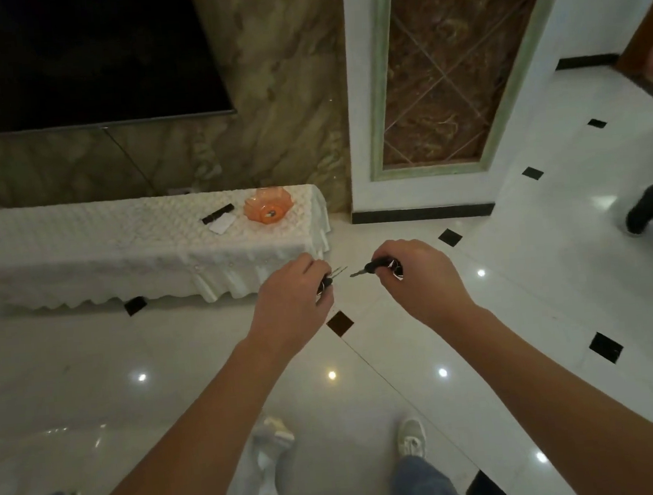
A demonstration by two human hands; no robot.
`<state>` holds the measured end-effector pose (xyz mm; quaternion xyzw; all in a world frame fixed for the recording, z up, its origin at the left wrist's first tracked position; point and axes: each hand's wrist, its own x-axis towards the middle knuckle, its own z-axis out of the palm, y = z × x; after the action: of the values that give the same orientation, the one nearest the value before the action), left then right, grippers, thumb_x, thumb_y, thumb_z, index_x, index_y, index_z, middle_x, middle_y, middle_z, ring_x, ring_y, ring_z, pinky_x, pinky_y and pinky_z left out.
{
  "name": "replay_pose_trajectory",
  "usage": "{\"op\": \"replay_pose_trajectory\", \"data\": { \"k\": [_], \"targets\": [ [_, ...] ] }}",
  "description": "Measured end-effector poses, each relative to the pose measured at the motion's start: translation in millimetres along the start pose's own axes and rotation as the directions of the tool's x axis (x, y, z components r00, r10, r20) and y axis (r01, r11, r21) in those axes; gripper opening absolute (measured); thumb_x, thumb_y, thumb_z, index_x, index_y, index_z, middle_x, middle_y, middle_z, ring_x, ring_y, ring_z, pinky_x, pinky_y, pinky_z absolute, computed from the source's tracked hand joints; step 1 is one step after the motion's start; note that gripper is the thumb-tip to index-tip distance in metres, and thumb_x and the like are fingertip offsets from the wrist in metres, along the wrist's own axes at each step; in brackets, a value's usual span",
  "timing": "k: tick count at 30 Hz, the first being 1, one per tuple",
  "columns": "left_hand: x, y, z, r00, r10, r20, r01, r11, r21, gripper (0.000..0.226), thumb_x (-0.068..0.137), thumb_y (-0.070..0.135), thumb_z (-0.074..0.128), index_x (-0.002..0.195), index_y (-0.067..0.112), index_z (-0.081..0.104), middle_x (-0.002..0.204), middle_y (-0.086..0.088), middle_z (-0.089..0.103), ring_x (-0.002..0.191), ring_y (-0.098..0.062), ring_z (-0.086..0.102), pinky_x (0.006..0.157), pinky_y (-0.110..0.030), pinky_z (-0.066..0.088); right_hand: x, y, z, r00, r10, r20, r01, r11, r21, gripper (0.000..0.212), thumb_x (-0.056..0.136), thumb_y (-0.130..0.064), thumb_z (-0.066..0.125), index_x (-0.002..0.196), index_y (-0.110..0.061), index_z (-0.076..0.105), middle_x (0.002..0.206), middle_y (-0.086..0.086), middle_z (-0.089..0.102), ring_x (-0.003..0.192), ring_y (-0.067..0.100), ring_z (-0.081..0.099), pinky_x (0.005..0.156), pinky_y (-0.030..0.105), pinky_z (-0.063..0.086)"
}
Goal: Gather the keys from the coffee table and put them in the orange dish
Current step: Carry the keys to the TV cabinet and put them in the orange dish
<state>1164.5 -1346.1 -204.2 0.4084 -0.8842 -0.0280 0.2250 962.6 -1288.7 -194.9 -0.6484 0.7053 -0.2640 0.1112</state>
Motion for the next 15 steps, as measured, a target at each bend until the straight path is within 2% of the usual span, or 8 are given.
{"op": "replay_pose_trajectory", "data": {
  "k": [4,8,12,15],
  "targets": [
    [48,-18,9,0.998,-0.059,0.024,0.057,0.996,0.065,0.013,0.086,0.026,0.064,0.095,0.018,0.062,0.087,0.004,0.058,0.07,-0.011,0.054,0.06,-0.02,0.045,60,15,2,0.999,-0.033,0.043,0.032,0.999,0.024,0.014,0.092,-0.025,0.059,0.105,-0.027,0.064,0.097,-0.008,0.066,0.086,0.01,0.057,0.079,0.031,0.053],
    [89,-37,20,0.994,-0.104,-0.015,0.105,0.988,0.116,0.014,0.085,0.026,0.066,0.095,0.018,0.062,0.086,0.002,0.059,0.07,-0.012,0.055,0.06,-0.019,0.041,121,26,7,0.99,-0.087,0.107,0.082,0.996,0.047,0.016,0.092,-0.027,0.06,0.107,-0.027,0.065,0.099,-0.006,0.066,0.087,0.01,0.057,0.081,0.031,0.053],
    [111,-59,24,0.986,-0.161,-0.04,0.165,0.979,0.119,0.014,0.084,0.027,0.065,0.095,0.019,0.06,0.086,0.002,0.058,0.069,-0.012,0.055,0.058,-0.022,0.046,168,25,19,0.982,-0.149,0.12,0.144,0.988,0.057,0.015,0.09,-0.028,0.063,0.105,-0.028,0.065,0.097,-0.008,0.066,0.085,0.008,0.057,0.079,0.027,0.052],
    [124,-83,23,0.979,-0.193,-0.059,0.2,0.969,0.146,0.013,0.083,0.026,0.066,0.092,0.019,0.06,0.083,0.003,0.057,0.067,-0.011,0.053,0.057,-0.018,0.038,203,16,32,0.972,-0.192,0.138,0.185,0.981,0.061,0.014,0.088,-0.028,0.064,0.102,-0.031,0.065,0.094,-0.01,0.066,0.083,0.006,0.056,0.075,0.024,0.049]
  ]
}}
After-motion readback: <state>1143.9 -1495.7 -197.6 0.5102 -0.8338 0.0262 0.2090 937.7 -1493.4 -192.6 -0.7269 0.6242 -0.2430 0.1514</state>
